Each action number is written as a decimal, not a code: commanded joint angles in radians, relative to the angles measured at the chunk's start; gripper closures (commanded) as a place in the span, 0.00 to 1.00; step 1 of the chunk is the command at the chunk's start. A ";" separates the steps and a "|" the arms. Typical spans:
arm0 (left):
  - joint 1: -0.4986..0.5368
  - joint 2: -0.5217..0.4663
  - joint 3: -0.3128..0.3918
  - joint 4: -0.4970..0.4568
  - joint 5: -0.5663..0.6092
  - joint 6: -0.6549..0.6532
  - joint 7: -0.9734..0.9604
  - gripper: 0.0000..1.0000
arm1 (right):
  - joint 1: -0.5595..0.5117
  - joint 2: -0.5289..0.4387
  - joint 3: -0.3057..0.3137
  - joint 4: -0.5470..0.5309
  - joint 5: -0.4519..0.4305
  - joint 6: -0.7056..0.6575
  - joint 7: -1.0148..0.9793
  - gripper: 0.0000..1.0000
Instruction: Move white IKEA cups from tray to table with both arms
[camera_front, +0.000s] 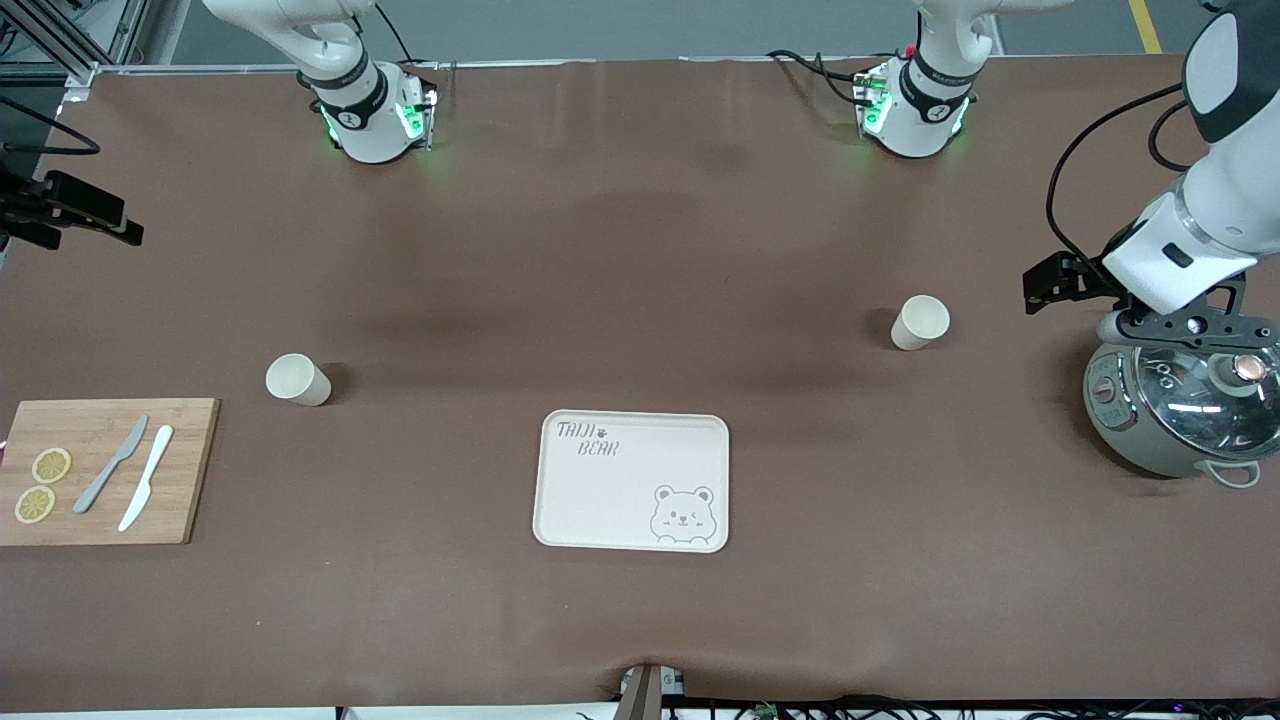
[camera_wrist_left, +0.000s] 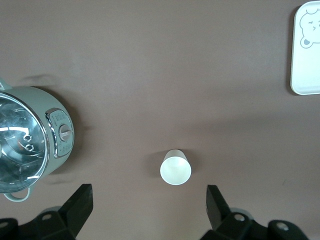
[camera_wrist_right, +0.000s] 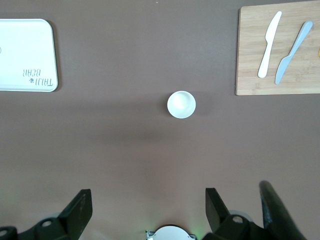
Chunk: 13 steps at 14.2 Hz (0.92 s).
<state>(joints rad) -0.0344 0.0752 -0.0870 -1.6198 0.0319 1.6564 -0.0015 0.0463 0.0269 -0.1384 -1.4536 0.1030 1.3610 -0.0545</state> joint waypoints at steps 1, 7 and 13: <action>-0.002 0.005 0.007 0.020 -0.023 -0.023 0.003 0.00 | 0.015 -0.039 0.013 -0.037 -0.038 0.009 0.068 0.00; -0.002 0.006 0.007 0.018 -0.023 -0.023 0.003 0.00 | -0.003 -0.123 0.048 -0.160 -0.077 0.072 0.065 0.00; -0.001 0.006 0.007 0.017 -0.023 -0.023 0.002 0.00 | 0.009 -0.130 0.046 -0.169 -0.075 0.076 0.058 0.00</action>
<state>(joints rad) -0.0343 0.0758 -0.0870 -1.6198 0.0269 1.6515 -0.0015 0.0536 -0.0761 -0.1030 -1.5928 0.0426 1.4186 0.0005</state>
